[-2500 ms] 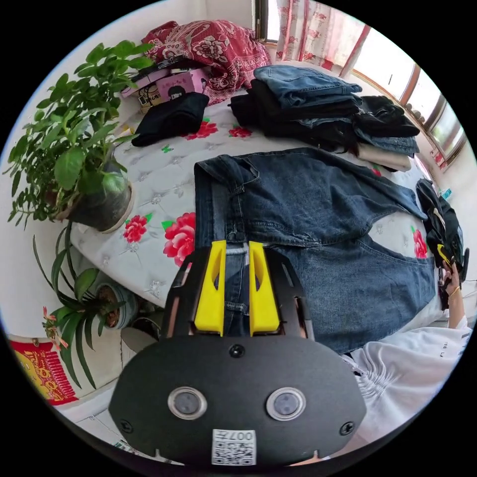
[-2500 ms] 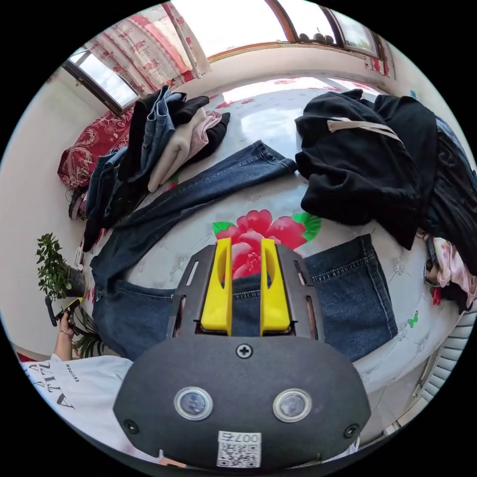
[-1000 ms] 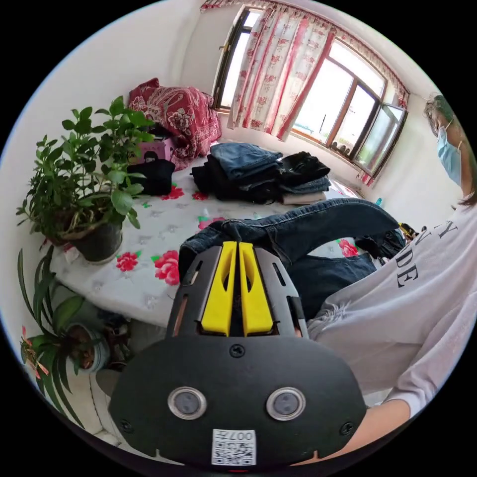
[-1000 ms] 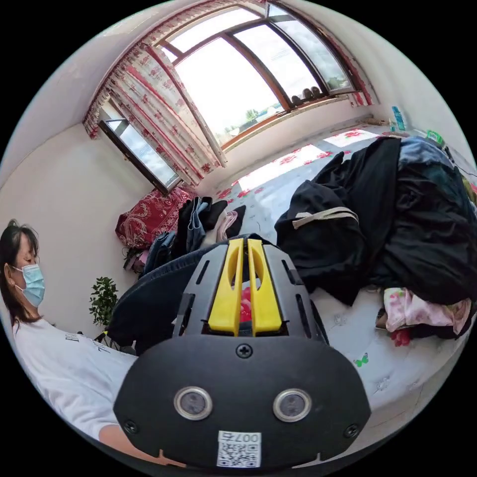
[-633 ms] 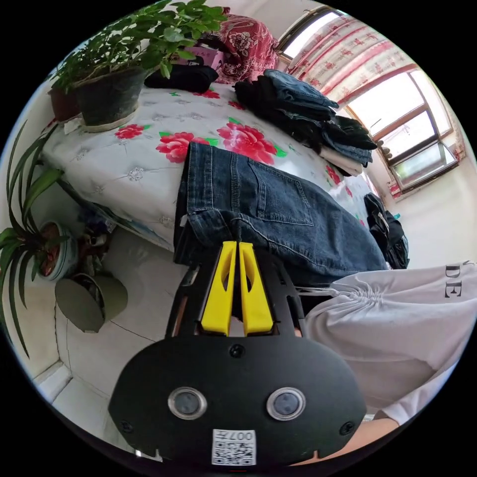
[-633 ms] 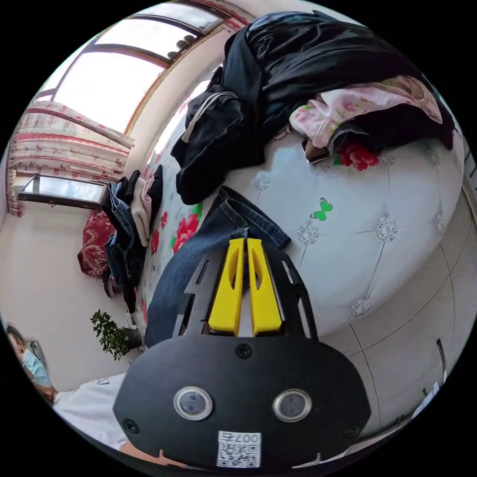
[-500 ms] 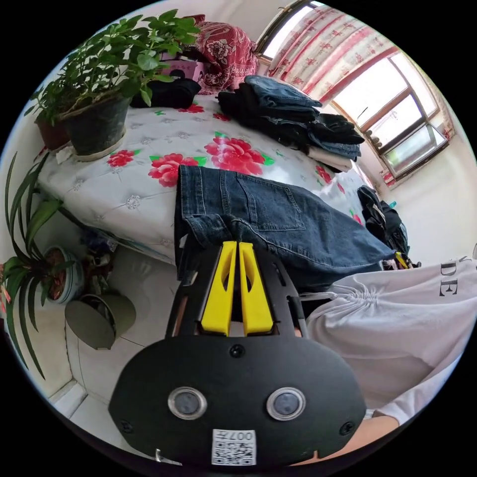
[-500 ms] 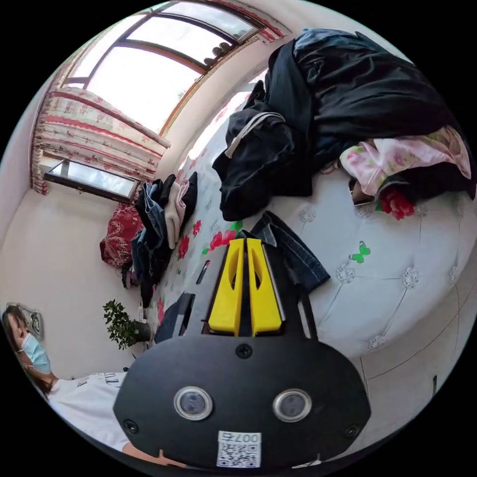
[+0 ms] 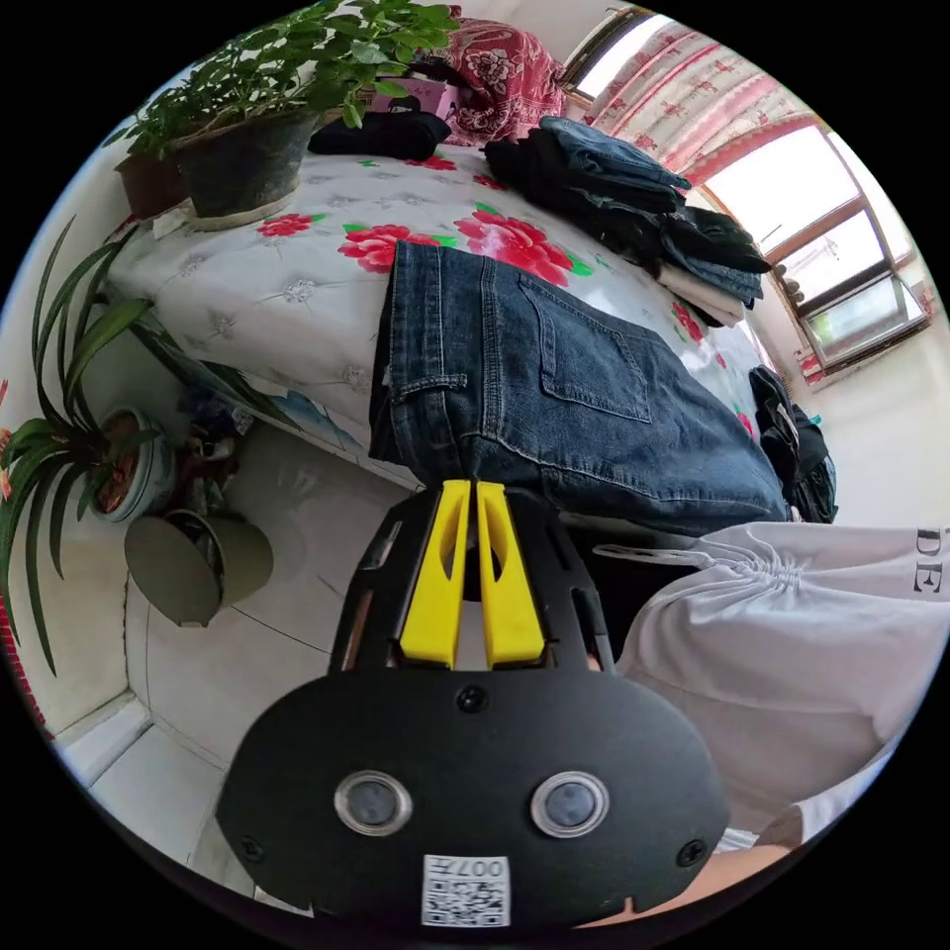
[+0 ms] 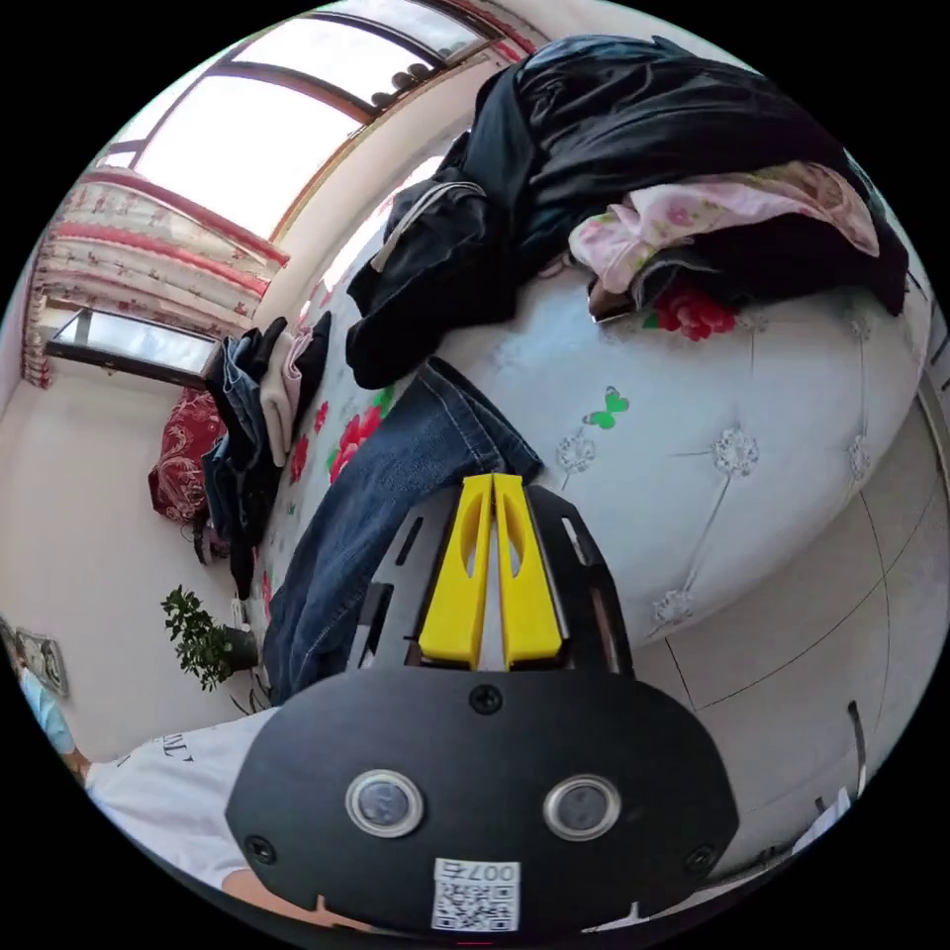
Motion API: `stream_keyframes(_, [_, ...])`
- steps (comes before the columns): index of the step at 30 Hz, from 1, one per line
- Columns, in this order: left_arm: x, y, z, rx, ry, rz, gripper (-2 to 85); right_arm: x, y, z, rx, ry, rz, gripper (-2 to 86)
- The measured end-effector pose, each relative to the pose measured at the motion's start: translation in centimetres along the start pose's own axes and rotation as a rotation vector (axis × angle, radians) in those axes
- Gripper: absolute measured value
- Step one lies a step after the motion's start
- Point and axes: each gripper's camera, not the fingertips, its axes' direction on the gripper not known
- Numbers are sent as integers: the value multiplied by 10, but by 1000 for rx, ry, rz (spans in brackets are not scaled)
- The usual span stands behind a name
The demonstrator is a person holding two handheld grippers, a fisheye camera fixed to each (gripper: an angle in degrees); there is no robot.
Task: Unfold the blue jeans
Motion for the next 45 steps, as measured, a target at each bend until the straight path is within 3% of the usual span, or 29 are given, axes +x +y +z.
stream_keyframes(4, [-1, 12, 4, 1, -8, -29, 4, 28, 45, 2, 91, -97, 171, 32])
stream_keyframes(9, [-7, 18, -22, 78, -19, -71, 32, -10, 43, 8, 100, -145, 120, 56])
stream_keyframes(17, [27, 7, -16, 180, 66, -12, 47, -81, 7, 55, -30, 163, 63, 51])
stream_keyframes(19, [41, 1, 11, 114, 64, 17, 47, -118, -2, 59, -65, 273, -62, 45])
stream_keyframes(24, [53, 4, 53, -1, -37, 18, 22, -219, -7, -15, 105, 141, -415, 42])
stream_keyframes(27, [44, 15, 58, -4, -40, -24, 8, -252, 0, -40, 142, 259, -522, 47])
stream_keyframes(31, [19, 32, 52, 38, -10, -113, 20, -209, -12, 25, -175, 514, -263, 58])
stream_keyframes(32, [14, 35, 50, 44, -4, -132, 24, -209, -11, 29, -173, 545, -232, 60])
stream_keyframes(36, [-28, 71, 36, 140, 69, -328, 55, -293, -3, 46, -16, 394, -379, 71])
stream_keyframes(40, [-79, 116, 53, 238, 262, -610, 84, -445, 11, 137, -223, 44, -762, 73])
stream_keyframes(45, [-105, 140, 84, 253, 418, -742, 110, -618, 65, 262, -477, -259, -1077, 69])
